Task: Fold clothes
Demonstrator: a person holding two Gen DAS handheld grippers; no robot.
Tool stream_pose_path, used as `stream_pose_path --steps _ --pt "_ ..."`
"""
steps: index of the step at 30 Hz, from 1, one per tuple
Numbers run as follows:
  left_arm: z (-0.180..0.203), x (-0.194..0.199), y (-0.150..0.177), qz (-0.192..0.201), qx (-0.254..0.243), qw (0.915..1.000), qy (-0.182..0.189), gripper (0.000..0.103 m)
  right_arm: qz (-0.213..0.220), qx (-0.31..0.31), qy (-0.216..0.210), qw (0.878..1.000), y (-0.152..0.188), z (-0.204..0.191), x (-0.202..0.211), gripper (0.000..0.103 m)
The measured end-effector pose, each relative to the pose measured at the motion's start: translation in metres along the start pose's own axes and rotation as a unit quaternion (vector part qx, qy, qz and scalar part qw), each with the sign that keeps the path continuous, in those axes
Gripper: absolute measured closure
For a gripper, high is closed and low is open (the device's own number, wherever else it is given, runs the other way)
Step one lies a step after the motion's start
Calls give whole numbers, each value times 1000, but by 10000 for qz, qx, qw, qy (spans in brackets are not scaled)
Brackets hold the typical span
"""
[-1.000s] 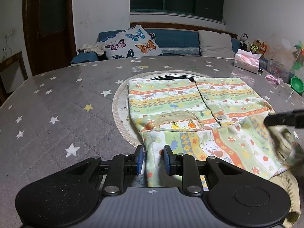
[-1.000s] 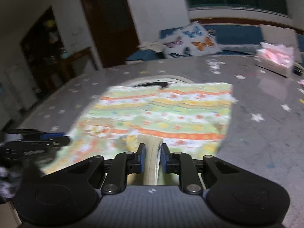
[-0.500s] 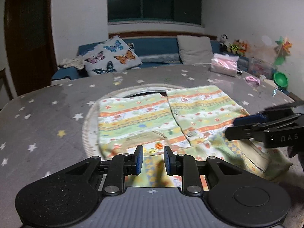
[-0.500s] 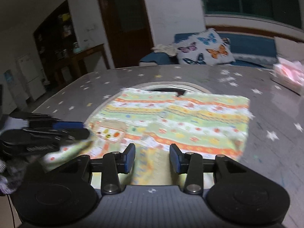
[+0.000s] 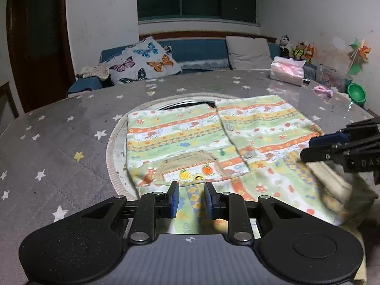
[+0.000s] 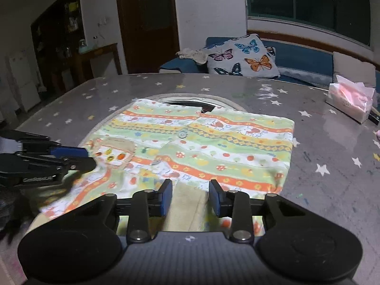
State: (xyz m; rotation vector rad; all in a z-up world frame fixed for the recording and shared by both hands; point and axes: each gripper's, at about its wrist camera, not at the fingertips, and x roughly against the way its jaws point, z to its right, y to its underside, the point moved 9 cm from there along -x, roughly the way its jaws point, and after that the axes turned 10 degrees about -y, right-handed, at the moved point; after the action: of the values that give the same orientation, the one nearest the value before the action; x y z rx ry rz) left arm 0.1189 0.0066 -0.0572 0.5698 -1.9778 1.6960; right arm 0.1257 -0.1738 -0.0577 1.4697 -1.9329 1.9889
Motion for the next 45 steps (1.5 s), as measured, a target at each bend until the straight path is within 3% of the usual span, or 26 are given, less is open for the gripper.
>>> stream_pose_path --steps 6,11,16,29,35,37,41,45 --pt "19 21 9 133 -491 9984 232 76 -242 495 -337 9979 20 -27 11 67" --pt "20 36 28 205 -876 9959 122 75 -401 720 -368 9959 39 -29 24 64" --pt "17 50 33 340 -908 9952 125 68 -379 763 -360 9957 39 -34 32 60" --pt "5 73 64 324 -1576 9869 -88 68 -430 785 -319 9955 46 -34 36 55" --pt "-8 77 70 207 -1394 9899 -159 67 -459 678 -275 9963 52 -29 37 53" --pt "-4 85 72 349 -1644 9856 -165 67 -441 634 -268 9967 52 -27 39 53" --pt "13 98 76 678 -2269 9716 -27 51 -359 617 -250 9971 48 -25 43 52" --pt "37 95 80 930 -2785 9559 73 46 -344 648 -251 9970 47 -26 46 48"
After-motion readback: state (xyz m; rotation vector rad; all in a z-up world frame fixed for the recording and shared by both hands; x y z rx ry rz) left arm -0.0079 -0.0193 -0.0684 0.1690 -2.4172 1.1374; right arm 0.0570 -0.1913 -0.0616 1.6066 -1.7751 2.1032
